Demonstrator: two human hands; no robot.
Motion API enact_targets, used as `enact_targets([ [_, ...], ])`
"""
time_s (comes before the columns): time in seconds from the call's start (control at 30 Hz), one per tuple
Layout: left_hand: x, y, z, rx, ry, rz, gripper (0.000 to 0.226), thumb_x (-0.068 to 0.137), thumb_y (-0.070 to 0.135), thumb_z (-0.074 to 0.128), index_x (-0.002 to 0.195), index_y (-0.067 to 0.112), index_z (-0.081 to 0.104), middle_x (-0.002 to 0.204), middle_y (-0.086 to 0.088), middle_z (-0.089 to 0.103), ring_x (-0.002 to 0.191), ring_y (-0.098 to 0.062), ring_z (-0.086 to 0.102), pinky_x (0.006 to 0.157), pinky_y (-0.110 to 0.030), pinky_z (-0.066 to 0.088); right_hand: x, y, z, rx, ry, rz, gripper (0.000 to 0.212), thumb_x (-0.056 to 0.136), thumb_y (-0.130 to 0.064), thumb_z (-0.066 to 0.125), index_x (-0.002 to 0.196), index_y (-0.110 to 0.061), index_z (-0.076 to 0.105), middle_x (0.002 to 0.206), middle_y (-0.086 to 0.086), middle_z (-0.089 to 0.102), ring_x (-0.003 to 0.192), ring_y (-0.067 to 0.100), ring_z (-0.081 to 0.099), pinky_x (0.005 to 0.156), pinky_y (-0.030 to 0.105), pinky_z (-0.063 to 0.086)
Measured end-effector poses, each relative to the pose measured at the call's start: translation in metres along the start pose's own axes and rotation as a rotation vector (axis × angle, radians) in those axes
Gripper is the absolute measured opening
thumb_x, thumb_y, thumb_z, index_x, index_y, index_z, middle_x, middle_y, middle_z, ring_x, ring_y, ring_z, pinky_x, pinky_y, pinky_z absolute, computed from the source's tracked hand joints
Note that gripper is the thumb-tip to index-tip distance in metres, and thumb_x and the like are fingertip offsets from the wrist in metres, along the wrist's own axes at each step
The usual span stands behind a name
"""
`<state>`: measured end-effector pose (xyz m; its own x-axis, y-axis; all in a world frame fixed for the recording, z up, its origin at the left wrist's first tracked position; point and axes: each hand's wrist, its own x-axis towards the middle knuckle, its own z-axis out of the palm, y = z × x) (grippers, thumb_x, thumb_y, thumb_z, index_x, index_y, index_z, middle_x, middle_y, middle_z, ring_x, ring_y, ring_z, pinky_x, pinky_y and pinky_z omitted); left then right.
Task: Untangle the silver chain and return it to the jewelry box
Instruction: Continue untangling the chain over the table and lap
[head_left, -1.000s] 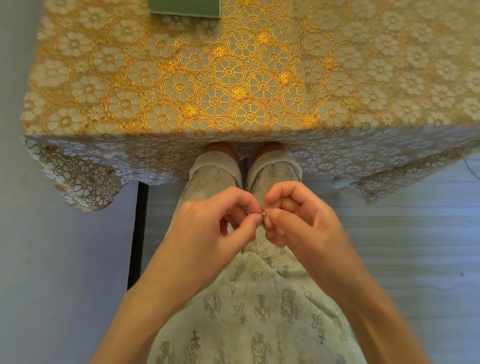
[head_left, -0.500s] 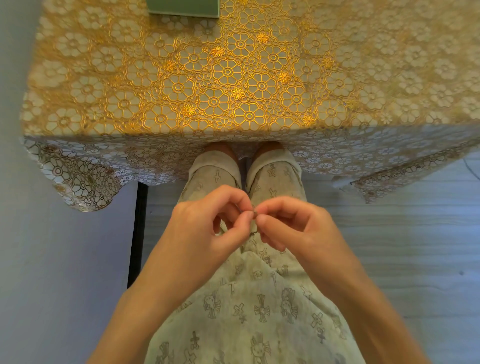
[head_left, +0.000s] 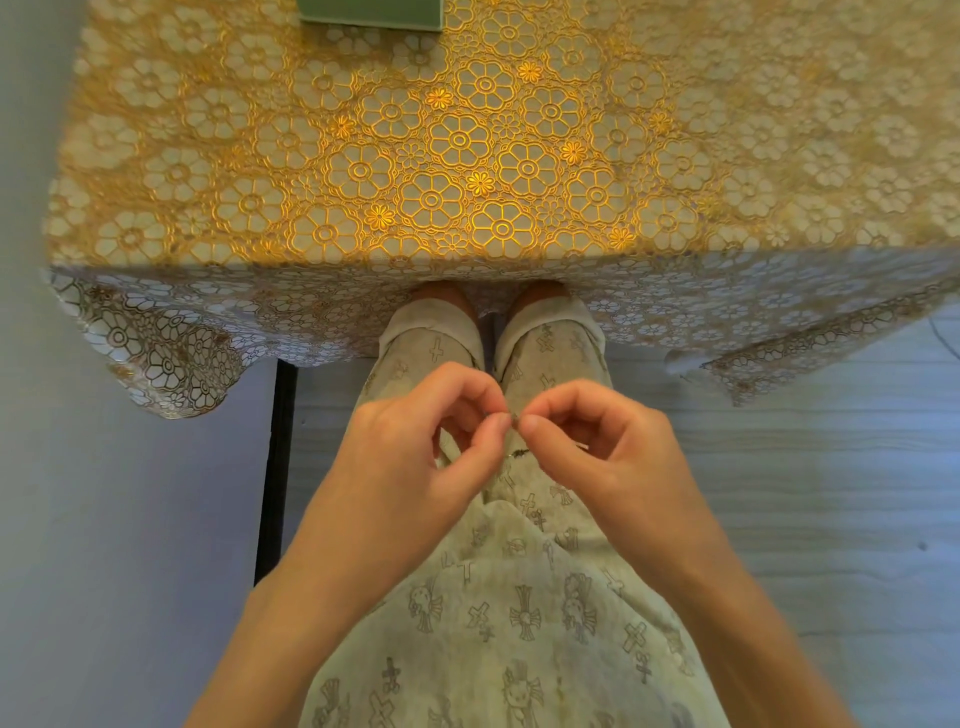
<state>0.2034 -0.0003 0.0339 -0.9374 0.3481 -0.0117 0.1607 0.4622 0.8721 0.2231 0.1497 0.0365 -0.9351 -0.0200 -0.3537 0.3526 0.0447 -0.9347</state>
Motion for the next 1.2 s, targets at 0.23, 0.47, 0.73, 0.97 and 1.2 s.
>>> enact_targets([
  [0.23, -0.0007, 0.0026, -0.0024, -0.04, 0.004, -0.025, 0.008, 0.082, 0.033, 0.054, 0.083, 0.03, 0.061, 0.072, 0.013, 0.065, 0.068, -0.003, 0.061, 0.058, -0.006, 0.038, -0.0022, 0.0, 0.0002, -0.086, 0.04, -0.095, 0.015, 0.082, -0.009, 0.066, 0.069, -0.017, 0.063, 0.061, -0.008, 0.058, 0.057, 0.002, 0.05, 0.054, 0.013, 0.04],
  [0.47, -0.0006, 0.0055, -0.0034, 0.049, -0.02, 0.014, 0.011, 0.082, 0.031, 0.055, 0.082, 0.025, 0.065, 0.064, 0.018, 0.062, 0.065, 0.002, 0.059, 0.057, -0.002, 0.036, -0.0026, 0.0017, 0.0013, -0.371, 0.065, -0.26, 0.005, 0.077, -0.015, 0.06, 0.072, -0.015, 0.061, 0.064, -0.011, 0.052, 0.062, 0.006, 0.05, 0.057, 0.012, 0.038],
  [0.73, -0.0002, 0.0049, -0.0014, 0.12, -0.016, 0.003, 0.015, 0.079, 0.03, 0.051, 0.078, 0.022, 0.063, 0.061, 0.018, 0.059, 0.059, 0.009, 0.052, 0.054, 0.0, 0.032, -0.0029, 0.0042, 0.0011, -0.523, 0.067, -0.367, 0.003, 0.078, -0.012, 0.062, 0.076, -0.014, 0.061, 0.07, -0.008, 0.054, 0.066, 0.006, 0.051, 0.059, 0.01, 0.038],
  [0.97, -0.0009, 0.0028, 0.0023, 0.051, 0.013, -0.033, 0.01, 0.08, 0.029, 0.054, 0.078, 0.024, 0.062, 0.059, 0.016, 0.06, 0.058, 0.005, 0.055, 0.052, -0.001, 0.032, -0.0038, 0.0039, 0.001, -0.382, 0.041, -0.242, 0.002, 0.078, -0.017, 0.063, 0.076, -0.017, 0.064, 0.069, -0.009, 0.056, 0.064, 0.007, 0.053, 0.059, 0.012, 0.04],
  [1.2, -0.0013, 0.0046, 0.001, 0.081, 0.004, 0.003, 0.008, 0.084, 0.025, 0.058, 0.084, 0.02, 0.063, 0.061, 0.015, 0.061, 0.061, 0.003, 0.056, 0.055, -0.001, 0.033, -0.0025, 0.0012, 0.0003, -0.185, 0.044, -0.091, 0.015, 0.081, -0.008, 0.065, 0.07, -0.018, 0.063, 0.06, -0.009, 0.056, 0.055, 0.002, 0.048, 0.053, 0.012, 0.037],
])
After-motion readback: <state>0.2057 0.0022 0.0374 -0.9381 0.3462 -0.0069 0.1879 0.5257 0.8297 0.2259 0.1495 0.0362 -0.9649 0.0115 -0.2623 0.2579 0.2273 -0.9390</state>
